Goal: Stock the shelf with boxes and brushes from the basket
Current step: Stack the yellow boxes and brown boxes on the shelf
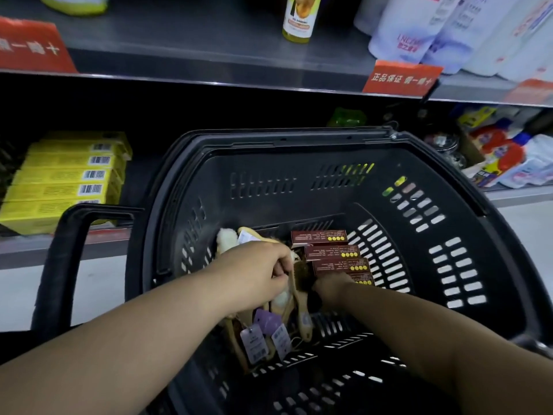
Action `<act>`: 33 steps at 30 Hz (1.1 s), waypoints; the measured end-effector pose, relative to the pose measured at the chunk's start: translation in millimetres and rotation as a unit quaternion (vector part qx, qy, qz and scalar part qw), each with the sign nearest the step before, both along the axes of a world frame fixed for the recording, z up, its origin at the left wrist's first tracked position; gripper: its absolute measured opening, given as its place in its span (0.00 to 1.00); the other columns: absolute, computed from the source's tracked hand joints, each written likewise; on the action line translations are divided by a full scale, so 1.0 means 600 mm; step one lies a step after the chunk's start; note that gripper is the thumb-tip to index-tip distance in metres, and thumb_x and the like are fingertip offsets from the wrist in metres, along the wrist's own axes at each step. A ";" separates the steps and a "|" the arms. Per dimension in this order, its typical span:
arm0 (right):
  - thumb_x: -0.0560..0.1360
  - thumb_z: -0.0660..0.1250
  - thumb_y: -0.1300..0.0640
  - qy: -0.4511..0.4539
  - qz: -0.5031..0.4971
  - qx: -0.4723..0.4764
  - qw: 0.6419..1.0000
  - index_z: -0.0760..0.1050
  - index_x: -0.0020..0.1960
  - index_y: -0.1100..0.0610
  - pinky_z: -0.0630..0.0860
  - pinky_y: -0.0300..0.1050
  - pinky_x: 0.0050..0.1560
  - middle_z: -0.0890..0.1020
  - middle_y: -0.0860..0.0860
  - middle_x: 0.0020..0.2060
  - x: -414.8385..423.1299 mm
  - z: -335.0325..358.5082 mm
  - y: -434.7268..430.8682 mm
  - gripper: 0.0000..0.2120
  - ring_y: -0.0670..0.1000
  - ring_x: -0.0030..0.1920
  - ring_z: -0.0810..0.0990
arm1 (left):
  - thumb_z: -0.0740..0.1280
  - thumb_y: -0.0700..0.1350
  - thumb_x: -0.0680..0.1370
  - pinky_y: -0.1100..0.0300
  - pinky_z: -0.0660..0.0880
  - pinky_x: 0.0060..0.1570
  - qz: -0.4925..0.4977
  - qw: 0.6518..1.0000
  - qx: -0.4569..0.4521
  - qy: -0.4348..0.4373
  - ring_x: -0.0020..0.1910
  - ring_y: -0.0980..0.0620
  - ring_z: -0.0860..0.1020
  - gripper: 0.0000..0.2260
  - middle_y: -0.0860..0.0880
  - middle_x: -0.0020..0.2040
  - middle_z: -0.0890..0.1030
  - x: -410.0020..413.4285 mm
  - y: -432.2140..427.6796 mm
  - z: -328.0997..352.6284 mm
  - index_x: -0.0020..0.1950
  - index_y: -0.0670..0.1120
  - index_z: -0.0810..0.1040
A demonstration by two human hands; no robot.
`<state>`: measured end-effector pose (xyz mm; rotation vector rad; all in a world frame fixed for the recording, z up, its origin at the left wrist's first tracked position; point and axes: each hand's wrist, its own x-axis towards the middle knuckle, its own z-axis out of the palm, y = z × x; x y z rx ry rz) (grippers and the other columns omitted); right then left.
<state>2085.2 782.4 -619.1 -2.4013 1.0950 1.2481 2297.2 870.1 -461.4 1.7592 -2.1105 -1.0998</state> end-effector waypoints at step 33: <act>0.75 0.63 0.45 -0.427 -0.421 0.246 0.762 0.78 0.53 0.59 0.79 0.44 0.53 0.85 0.55 0.48 0.070 0.270 -0.061 0.19 0.54 0.46 0.84 | 0.71 0.61 0.69 0.64 0.73 0.48 0.152 0.960 0.154 0.177 0.53 0.56 0.75 0.38 0.58 0.55 0.72 0.013 -0.015 0.020 0.73 0.57 0.54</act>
